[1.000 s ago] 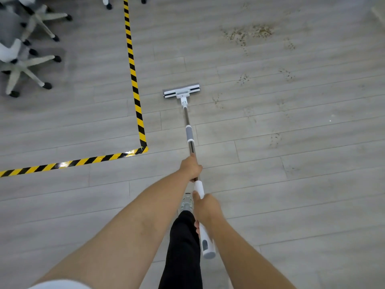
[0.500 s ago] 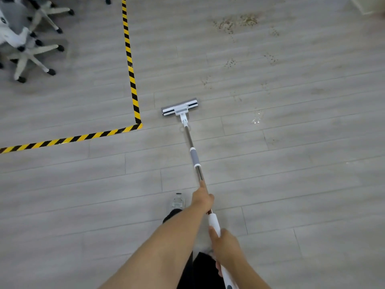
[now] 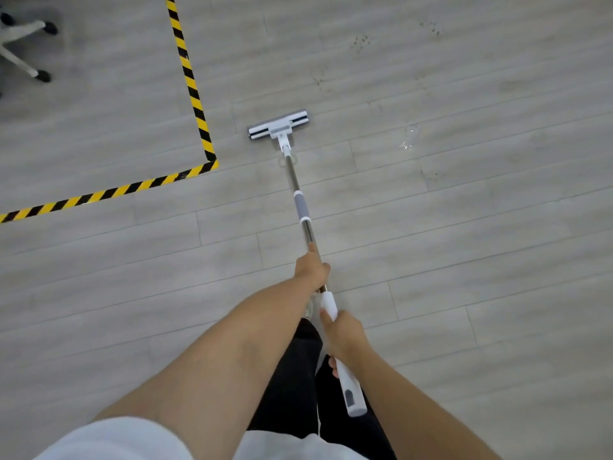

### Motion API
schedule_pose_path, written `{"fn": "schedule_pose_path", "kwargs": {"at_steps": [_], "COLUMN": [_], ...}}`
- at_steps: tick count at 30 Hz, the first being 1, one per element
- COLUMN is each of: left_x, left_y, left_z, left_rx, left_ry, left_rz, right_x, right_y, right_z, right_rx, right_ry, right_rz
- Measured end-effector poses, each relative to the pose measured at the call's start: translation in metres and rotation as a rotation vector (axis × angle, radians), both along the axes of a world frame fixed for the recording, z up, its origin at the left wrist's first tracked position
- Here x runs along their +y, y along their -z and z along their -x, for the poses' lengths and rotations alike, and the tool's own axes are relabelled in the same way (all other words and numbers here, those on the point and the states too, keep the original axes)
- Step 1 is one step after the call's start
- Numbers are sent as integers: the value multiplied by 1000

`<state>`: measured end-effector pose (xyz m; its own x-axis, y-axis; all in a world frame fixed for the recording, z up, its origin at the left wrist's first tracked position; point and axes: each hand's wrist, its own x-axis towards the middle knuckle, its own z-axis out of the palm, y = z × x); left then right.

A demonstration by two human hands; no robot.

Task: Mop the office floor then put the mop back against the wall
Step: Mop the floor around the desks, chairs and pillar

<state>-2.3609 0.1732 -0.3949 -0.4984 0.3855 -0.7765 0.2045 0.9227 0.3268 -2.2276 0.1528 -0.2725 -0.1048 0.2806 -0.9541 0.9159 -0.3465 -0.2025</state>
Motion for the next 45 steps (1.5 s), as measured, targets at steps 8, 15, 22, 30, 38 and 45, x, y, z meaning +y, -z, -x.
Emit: {"fn": "schedule_pose_path", "kwargs": {"at_steps": [8, 15, 22, 30, 38, 45], "left_x": [32, 17, -19, -84, -174, -213], "left_y": [-14, -11, -3, -15, -26, -49], "left_z": [112, 155, 114, -3, -194, -307], "left_rx": [55, 7, 2, -62, -114, -123], "left_ry": [21, -20, -46, -149, -201, -251], "left_rz": [-36, -61, -79, -89, -92, -57], "right_x": [22, 9, -29, -90, -170, -207], "right_y": [6, 12, 22, 11, -5, -28], "right_z": [110, 154, 114, -2, -198, -309], "right_rx": [45, 26, 59, 63, 104, 94], "right_ry": [89, 117, 144, 151, 13, -28], "right_rz": [-25, 18, 11, 9, -31, -54]}}
